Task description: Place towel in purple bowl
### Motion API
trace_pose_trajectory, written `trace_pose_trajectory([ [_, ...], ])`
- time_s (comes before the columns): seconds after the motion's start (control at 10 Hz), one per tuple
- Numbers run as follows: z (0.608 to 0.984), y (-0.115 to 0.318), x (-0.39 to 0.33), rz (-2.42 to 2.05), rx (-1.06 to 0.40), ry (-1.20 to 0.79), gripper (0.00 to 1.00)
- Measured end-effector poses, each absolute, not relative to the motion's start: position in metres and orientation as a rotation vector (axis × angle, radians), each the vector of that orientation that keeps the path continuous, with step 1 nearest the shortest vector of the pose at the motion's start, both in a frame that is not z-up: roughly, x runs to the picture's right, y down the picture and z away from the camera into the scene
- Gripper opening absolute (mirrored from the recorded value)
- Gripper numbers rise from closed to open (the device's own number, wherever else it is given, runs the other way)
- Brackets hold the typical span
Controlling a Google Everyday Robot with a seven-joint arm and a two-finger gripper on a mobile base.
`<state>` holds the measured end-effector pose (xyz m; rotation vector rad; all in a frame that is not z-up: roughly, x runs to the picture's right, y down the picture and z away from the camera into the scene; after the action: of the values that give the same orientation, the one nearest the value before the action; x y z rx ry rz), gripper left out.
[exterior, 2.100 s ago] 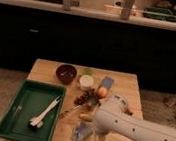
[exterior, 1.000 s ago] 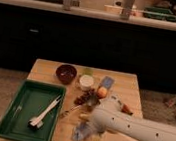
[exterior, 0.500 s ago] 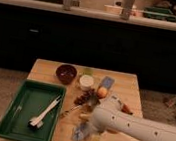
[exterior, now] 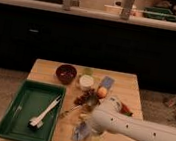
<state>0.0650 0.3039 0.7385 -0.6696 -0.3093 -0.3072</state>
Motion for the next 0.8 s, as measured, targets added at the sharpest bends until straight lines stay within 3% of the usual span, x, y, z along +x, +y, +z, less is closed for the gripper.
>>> trace_pose_trajectory([
  [0.6, 0.744, 0.315, 0.054, -0.392, -0.675, -0.375, 0.80],
  [0.7, 0.745, 0.317, 0.052, -0.406, -0.681, -0.381, 0.77],
  [0.8, 0.746, 0.318, 0.051, -0.416, -0.686, -0.389, 0.67],
])
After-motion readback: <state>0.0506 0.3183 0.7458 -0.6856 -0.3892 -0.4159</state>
